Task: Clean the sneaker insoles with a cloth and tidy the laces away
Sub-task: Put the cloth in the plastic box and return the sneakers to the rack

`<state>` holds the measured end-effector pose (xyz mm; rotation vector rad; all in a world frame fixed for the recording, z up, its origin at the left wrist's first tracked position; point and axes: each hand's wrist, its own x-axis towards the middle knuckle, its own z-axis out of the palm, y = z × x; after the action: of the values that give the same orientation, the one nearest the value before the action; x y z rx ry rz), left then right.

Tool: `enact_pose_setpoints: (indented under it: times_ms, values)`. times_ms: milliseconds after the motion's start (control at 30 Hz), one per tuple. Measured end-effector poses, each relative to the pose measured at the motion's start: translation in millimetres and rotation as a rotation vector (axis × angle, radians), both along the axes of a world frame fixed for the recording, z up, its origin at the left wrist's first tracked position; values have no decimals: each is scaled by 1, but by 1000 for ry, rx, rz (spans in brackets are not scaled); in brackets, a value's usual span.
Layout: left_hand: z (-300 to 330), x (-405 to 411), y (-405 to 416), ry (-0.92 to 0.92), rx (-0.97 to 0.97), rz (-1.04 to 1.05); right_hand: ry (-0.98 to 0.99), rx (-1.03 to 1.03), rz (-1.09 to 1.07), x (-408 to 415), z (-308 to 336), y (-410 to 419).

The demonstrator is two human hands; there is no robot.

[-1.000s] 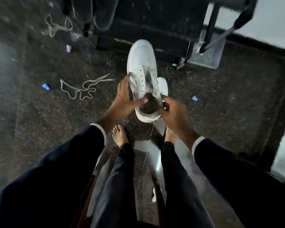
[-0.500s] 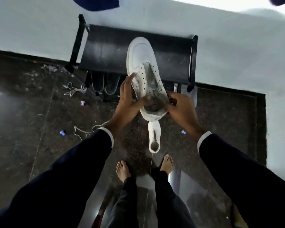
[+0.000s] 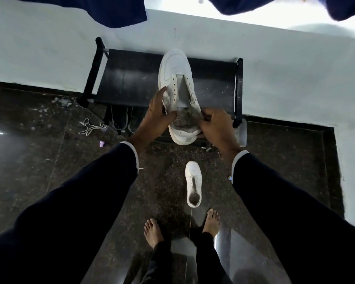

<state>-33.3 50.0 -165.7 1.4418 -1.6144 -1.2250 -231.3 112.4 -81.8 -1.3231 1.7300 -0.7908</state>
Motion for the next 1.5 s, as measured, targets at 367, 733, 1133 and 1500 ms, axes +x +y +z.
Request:
enact_pose_setpoints:
  times_ms: [367,733,1133,1500]
  values:
    - [-2,-9,-72,41,207,71,29,100,-16,5,-3,-85]
    - [-17,2,-64,9,195,72,-14,133,28,12,-15,-98]
    - [11,-3,19,56,38,237,-4,40,-64,-9,-31,-42]
    - [-140,-42,176,-220,437,-4,-6,538,-140,-81,-210,162]
